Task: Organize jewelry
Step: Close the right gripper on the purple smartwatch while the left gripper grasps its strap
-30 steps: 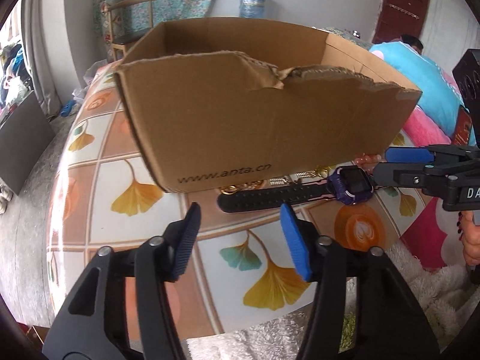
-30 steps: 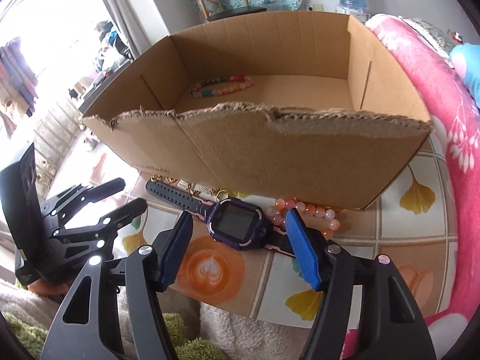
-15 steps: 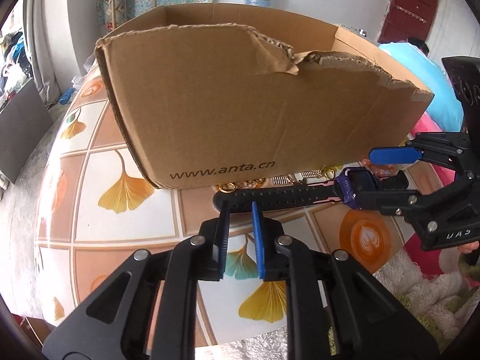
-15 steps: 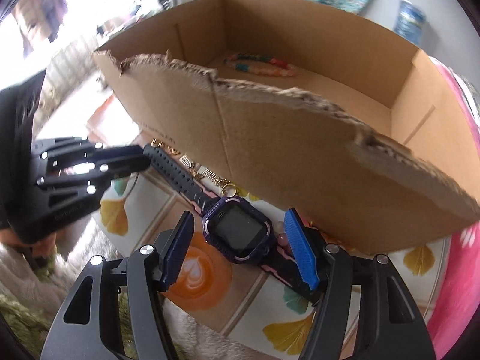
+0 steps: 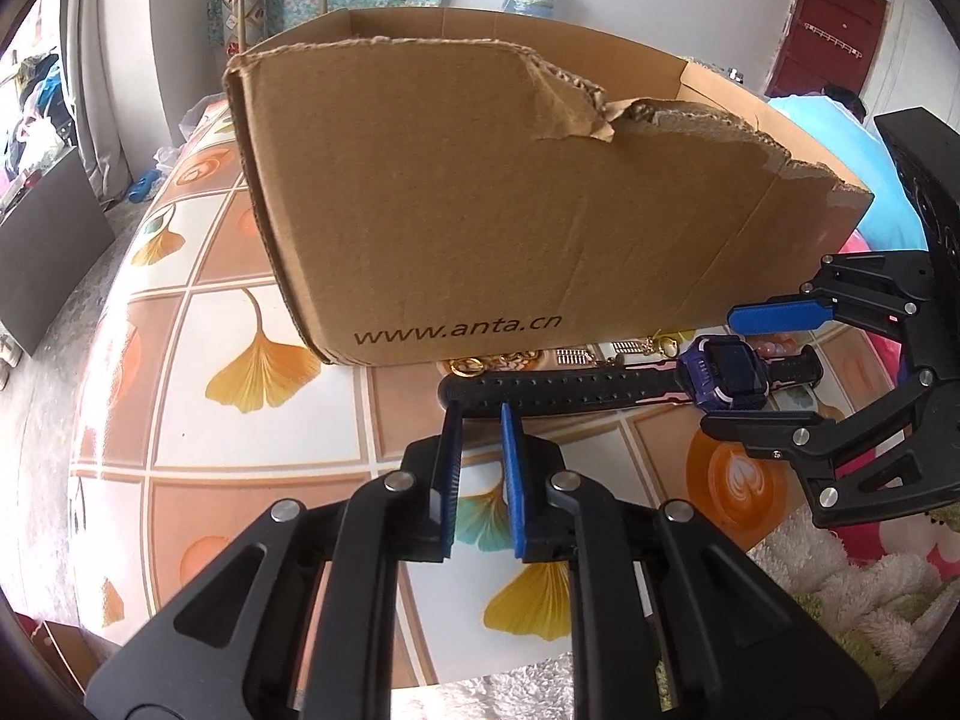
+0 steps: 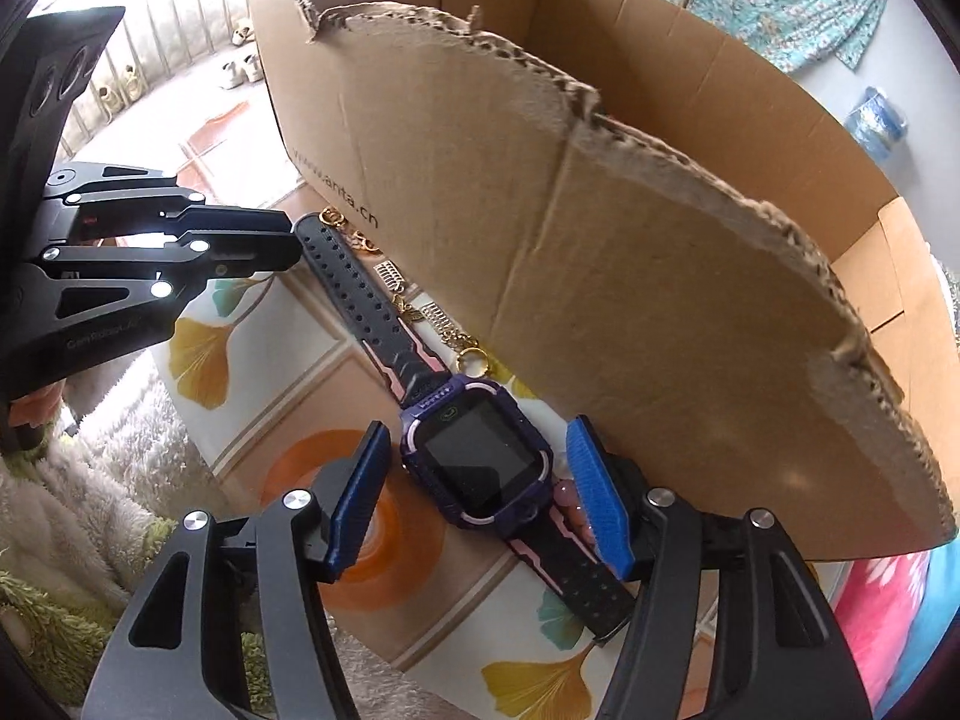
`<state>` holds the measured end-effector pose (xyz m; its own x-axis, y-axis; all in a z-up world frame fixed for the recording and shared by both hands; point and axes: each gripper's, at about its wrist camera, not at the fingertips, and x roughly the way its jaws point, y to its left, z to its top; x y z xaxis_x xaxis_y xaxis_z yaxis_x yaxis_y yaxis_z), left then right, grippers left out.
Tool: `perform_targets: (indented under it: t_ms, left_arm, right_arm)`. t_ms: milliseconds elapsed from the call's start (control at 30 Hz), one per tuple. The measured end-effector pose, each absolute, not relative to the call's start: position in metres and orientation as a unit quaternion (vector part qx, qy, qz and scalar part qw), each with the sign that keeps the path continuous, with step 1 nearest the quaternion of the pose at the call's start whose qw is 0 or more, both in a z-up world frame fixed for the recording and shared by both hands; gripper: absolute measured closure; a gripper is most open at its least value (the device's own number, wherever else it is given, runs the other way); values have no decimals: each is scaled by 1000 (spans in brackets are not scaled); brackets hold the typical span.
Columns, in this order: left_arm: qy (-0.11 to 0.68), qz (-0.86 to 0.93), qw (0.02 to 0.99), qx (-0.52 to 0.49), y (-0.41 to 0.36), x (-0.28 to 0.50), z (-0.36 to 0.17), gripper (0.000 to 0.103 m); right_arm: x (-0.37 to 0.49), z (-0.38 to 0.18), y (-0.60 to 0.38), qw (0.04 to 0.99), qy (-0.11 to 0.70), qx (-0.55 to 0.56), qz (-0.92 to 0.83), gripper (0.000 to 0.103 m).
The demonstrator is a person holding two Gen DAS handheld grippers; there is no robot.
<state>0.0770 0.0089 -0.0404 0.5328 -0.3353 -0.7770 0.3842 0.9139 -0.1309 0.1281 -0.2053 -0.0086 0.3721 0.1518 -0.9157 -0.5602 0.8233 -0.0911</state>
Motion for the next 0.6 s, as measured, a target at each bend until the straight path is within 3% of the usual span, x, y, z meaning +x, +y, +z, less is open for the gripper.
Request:
perform_targets:
  t_ms: [600]
  left_arm:
    - [428, -223, 876, 4, 24, 62, -29, 91]
  right_arm:
    - [92, -7, -188, 811, 480, -239, 233, 52]
